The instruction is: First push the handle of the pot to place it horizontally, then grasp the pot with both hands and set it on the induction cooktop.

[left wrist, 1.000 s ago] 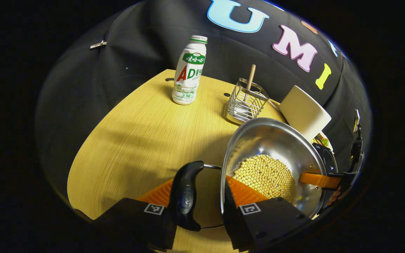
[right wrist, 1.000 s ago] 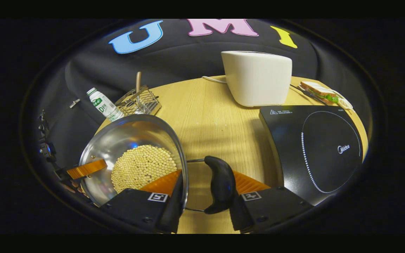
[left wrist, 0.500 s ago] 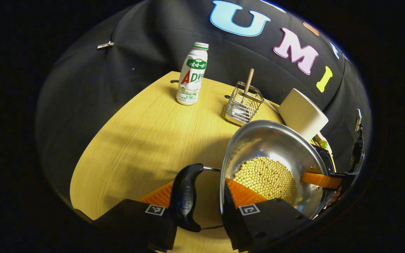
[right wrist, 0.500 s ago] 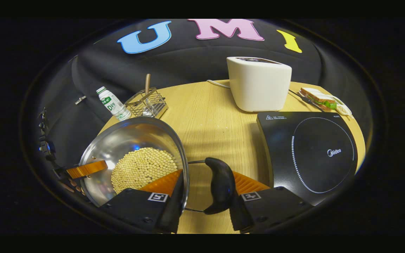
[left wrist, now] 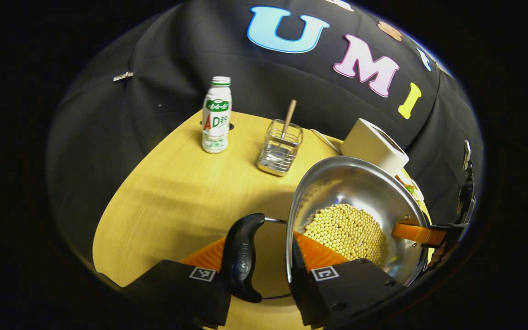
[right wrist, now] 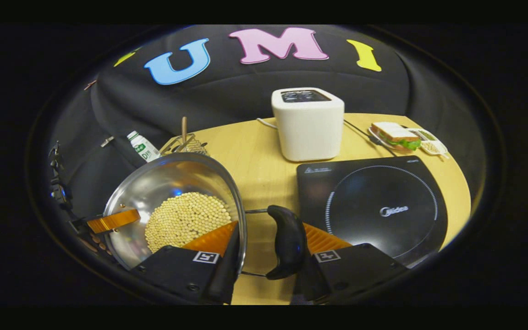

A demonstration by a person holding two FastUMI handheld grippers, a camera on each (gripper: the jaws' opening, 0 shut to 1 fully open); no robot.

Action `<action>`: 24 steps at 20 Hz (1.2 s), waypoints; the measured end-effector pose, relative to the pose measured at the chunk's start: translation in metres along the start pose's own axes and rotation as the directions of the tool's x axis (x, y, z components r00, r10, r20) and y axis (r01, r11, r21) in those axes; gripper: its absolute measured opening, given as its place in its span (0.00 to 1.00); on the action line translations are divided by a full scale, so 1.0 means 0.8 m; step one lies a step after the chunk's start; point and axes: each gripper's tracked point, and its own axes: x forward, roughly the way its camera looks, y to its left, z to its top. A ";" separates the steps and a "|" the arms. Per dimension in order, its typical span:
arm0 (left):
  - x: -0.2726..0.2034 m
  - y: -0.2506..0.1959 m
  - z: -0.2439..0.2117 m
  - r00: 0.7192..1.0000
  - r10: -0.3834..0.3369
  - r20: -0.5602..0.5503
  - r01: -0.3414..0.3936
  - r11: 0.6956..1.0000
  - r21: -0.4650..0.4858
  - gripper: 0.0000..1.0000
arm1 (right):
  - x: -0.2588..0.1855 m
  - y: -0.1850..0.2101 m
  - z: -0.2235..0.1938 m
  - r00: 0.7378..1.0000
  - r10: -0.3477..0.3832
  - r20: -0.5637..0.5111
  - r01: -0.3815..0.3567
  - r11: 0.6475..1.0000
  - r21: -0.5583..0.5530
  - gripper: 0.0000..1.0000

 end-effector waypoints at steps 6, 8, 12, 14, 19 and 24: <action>0.013 -0.085 0.009 1.000 -0.026 -0.002 0.026 0.999 0.033 0.61 | -0.021 -0.075 0.024 1.000 -0.020 0.008 0.020 0.999 0.035 0.60; 0.018 -0.113 0.010 0.999 -0.033 -0.002 0.033 0.999 0.044 0.61 | -0.024 -0.100 0.031 1.000 -0.026 0.011 0.025 0.999 0.045 0.60; 0.034 -0.165 0.012 0.999 -0.049 -0.007 0.049 0.997 0.056 0.61 | -0.031 -0.150 0.044 0.999 -0.043 0.015 0.042 0.997 0.062 0.60; 0.042 -0.189 0.011 0.998 -0.057 -0.007 0.057 0.996 0.067 0.61 | -0.034 -0.173 0.049 0.999 -0.050 0.017 0.049 0.996 0.072 0.60; 0.062 -0.241 0.003 0.997 -0.070 -0.013 0.071 0.995 0.073 0.61 | -0.037 -0.226 0.056 0.998 -0.066 0.013 0.065 0.995 0.082 0.60; 0.077 -0.283 -0.010 0.997 -0.074 -0.017 0.075 0.995 0.065 0.61 | -0.036 -0.272 0.060 0.997 -0.072 0.007 0.072 0.994 0.079 0.60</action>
